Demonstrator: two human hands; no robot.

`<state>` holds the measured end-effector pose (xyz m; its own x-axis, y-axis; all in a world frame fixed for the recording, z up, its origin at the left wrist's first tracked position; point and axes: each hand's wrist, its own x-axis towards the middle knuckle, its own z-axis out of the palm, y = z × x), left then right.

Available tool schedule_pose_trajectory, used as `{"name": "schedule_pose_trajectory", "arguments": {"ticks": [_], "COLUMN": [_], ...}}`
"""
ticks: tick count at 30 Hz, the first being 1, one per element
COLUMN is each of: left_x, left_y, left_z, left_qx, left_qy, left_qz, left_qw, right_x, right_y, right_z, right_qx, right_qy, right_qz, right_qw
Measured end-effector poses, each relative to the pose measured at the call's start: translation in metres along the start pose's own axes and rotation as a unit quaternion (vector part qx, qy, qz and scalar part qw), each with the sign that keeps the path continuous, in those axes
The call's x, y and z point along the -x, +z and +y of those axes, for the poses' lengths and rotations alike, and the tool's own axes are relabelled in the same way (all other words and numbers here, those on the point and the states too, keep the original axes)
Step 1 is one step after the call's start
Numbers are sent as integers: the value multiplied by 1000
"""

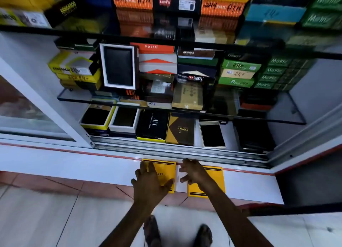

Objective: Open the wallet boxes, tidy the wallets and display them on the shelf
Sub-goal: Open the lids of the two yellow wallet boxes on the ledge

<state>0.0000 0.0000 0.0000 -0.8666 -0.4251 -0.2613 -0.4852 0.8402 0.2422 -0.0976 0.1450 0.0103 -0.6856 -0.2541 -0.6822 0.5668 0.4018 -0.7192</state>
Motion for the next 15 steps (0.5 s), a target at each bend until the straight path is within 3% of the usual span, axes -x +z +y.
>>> {"name": "schedule_pose_trajectory", "arguments": {"ticks": [8, 13, 15], "left_x": [-5, -5, -6], "left_y": [17, 10, 1], "left_z": [9, 6, -1], "left_qx": [3, 100, 194], "left_qy": [-24, -30, -30], "left_qz": [19, -8, -8], "left_qw": [1000, 995, 981], "right_x": [-11, -10, -6], "right_y": [2, -3, -2], "right_z": [-4, -1, -1], "right_qx": [-26, -93, -101], "right_qy": [58, 83, 73], "right_qz": [-35, -53, -55], "right_qw": [997, 991, 991]}}
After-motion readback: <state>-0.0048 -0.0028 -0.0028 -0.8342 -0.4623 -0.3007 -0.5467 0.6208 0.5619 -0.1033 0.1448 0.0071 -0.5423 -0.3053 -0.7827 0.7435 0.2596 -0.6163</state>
